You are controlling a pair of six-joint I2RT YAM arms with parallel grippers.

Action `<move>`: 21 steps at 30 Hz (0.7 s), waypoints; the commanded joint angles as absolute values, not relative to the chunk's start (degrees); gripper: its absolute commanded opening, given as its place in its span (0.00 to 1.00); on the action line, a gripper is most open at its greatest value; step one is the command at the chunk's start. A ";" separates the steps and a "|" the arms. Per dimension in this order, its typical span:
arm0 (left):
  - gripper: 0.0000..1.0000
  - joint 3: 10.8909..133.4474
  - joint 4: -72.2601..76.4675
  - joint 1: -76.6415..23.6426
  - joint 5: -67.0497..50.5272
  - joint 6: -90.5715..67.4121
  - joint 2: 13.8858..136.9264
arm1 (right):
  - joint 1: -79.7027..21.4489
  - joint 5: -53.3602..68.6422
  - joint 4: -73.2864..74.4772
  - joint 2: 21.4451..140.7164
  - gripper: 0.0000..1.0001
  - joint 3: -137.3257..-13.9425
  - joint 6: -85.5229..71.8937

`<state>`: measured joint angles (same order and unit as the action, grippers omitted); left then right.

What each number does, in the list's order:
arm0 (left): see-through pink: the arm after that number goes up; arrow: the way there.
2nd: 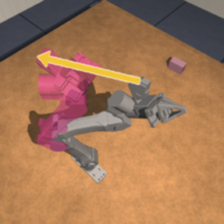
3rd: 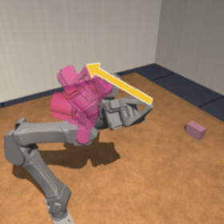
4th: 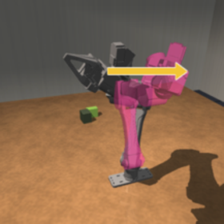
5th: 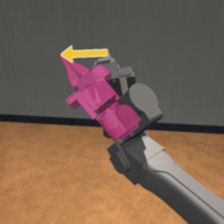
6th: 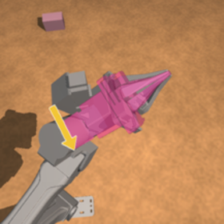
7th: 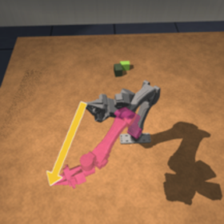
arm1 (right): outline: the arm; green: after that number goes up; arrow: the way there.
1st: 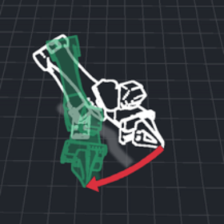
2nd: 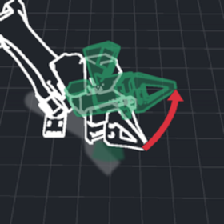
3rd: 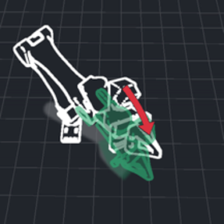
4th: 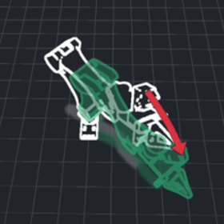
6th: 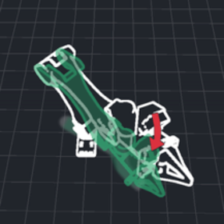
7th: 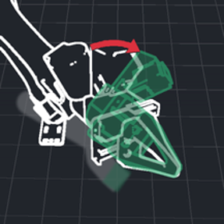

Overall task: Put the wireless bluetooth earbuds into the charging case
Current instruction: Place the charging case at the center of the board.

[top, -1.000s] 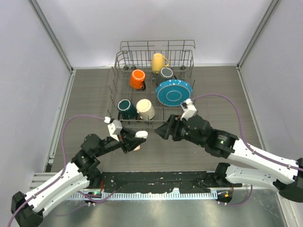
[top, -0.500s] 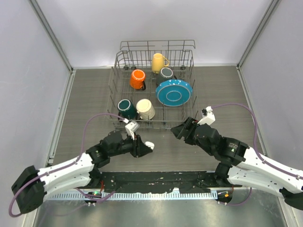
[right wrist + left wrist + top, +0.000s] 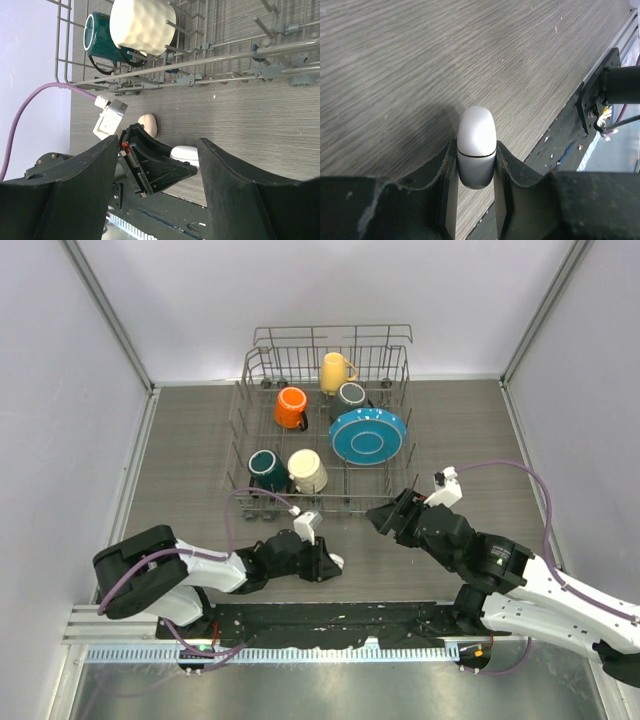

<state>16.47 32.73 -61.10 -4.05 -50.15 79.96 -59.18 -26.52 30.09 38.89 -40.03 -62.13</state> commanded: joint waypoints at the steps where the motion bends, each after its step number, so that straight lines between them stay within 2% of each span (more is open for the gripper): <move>1: 0.09 19.69 40.08 -62.66 -0.53 -52.64 83.93 | -59.24 -30.14 31.90 36.13 0.70 -39.73 -63.46; 9: 0.31 18.99 34.74 -63.37 4.74 -53.96 82.19 | -59.24 -31.29 32.87 35.24 0.70 -39.46 -63.54; 10: 0.40 19.07 33.41 -63.46 5.96 -53.70 81.48 | -59.24 -31.38 32.87 35.68 0.70 -39.46 -63.46; 12: 0.47 19.33 29.30 -63.54 6.76 -52.30 78.94 | -59.24 -31.20 32.87 36.12 0.70 -39.55 -63.37; 13: 0.54 19.86 27.79 -63.63 7.38 -51.77 77.97 | -59.24 -31.20 32.87 36.65 0.70 -39.64 -63.28; 15: 0.57 20.21 23.93 -63.72 8.08 -50.80 75.34 | -59.24 -31.11 32.87 37.00 0.70 -39.81 -62.93; 17: 0.67 20.21 22.16 -63.81 8.79 -50.45 73.75 | -59.24 -31.11 32.87 37.18 0.70 -39.99 -62.84; 18: 0.80 20.30 19.80 -63.90 9.05 -50.28 72.52 | -59.24 -31.20 32.87 37.18 0.70 -39.99 -62.58; 19: 1.00 20.39 18.47 -64.07 9.49 -50.19 70.25 | -59.24 -31.38 32.87 37.18 0.70 -40.16 -62.49; 21: 1.00 20.65 13.39 -64.94 12.03 -49.31 66.99 | -59.24 -31.90 33.13 36.83 0.70 -40.17 -62.40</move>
<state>18.83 23.38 -63.57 6.74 -51.53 72.77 -59.18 -29.15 33.19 37.30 -39.40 -62.87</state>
